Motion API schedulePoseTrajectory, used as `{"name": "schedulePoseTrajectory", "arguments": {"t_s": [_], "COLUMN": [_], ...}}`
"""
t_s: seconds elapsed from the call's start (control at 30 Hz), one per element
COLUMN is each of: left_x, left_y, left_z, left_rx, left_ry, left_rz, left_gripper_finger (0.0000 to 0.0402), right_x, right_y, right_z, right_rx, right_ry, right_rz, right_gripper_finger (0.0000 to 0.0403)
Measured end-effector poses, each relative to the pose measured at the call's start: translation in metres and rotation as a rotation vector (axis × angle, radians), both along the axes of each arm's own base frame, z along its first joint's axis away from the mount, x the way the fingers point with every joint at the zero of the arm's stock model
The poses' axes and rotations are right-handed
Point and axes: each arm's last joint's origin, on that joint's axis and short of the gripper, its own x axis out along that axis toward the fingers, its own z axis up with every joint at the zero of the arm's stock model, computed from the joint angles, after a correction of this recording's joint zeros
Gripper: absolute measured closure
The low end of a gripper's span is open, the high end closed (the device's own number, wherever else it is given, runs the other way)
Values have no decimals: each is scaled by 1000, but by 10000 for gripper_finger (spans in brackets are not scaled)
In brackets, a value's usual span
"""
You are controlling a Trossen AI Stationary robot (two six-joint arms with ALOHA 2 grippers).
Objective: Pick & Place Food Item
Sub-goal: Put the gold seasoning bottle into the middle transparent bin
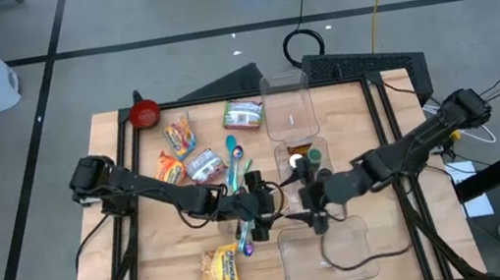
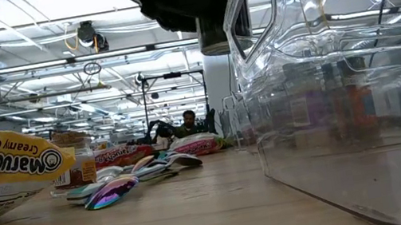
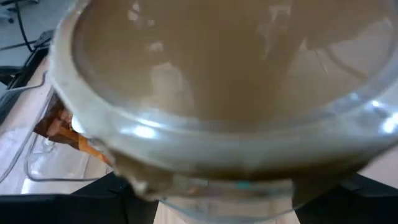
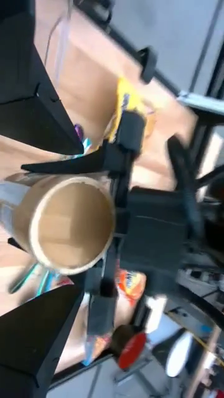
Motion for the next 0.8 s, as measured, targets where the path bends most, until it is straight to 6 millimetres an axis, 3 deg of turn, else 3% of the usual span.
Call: {"name": "schedulePoseTrajectory", "arguments": {"t_s": [0.53,0.8], "left_x": [0,0], "left_y": [0,2], "left_z": [0,0], "left_rx": [10,-2], "left_ry": [4,1], "left_rz": [-6,6], "left_gripper_finger": [117,115], "right_x": [20,22], "right_y": [-14,-13], "right_z": [-17,-15], "right_rx": [87,116], "right_ry": [74,55], "right_rz": [-38,1], "right_gripper_finger": [61,140]}}
